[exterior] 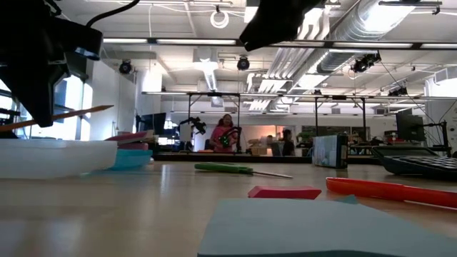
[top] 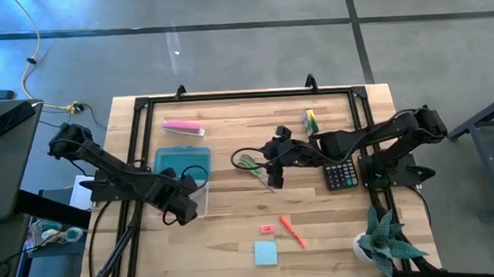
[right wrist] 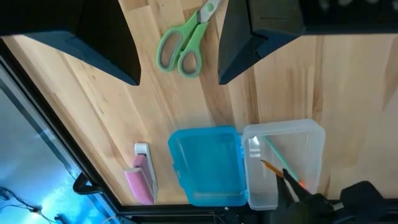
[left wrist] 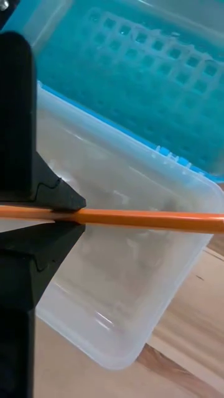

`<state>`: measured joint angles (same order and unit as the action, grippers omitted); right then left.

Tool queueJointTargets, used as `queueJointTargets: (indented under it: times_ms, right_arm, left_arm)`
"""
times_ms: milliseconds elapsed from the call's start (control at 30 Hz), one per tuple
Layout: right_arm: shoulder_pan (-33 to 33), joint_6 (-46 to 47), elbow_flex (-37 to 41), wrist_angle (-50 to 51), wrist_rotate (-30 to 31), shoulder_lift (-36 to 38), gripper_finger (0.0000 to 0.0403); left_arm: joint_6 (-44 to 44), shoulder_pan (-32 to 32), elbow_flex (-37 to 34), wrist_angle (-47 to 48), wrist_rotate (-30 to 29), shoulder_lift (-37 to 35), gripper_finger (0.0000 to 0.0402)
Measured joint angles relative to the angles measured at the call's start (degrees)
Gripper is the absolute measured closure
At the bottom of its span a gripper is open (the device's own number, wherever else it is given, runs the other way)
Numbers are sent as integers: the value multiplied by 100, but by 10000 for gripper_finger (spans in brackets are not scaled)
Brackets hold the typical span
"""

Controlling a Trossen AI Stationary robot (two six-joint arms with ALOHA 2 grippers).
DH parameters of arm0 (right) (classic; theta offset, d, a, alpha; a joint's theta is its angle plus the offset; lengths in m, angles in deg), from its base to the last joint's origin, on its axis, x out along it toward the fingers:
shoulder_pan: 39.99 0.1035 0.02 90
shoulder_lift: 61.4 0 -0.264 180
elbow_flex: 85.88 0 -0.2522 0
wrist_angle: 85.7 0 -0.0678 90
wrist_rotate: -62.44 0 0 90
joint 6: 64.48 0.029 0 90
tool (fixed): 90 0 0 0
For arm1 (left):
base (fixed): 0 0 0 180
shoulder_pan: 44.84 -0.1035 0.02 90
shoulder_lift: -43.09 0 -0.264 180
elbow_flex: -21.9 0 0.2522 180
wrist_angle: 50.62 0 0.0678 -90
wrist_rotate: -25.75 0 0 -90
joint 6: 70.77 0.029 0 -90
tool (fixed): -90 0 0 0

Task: Pack school essentials
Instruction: Put the yellow pencil into the supply box, then put the pink eraser into the supply box

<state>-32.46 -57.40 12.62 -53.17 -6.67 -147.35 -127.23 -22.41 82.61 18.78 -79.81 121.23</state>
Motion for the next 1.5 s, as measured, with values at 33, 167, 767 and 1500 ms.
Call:
queueJointTargets:
  times_ms: [33, 167, 767, 1500]
  right_arm:
    - [-9, 0, 0, 5, 0, 0, 197]
    - [-46, -1, 0, 10, 2, 0, 197]
    - [-44, -1, 0, 78, 0, 0, 197]
    - [-40, 63, 0, 532, -2, 41, 197]
  left_arm:
    - [40, -16, 22, -2, 0, -1, 373]
    - [401, -86, 153, 32, 6, -32, 377]
    - [464, -120, 162, 568, 505, 294, 366]
    - [747, -145, 431, 628, 380, 253, 284]
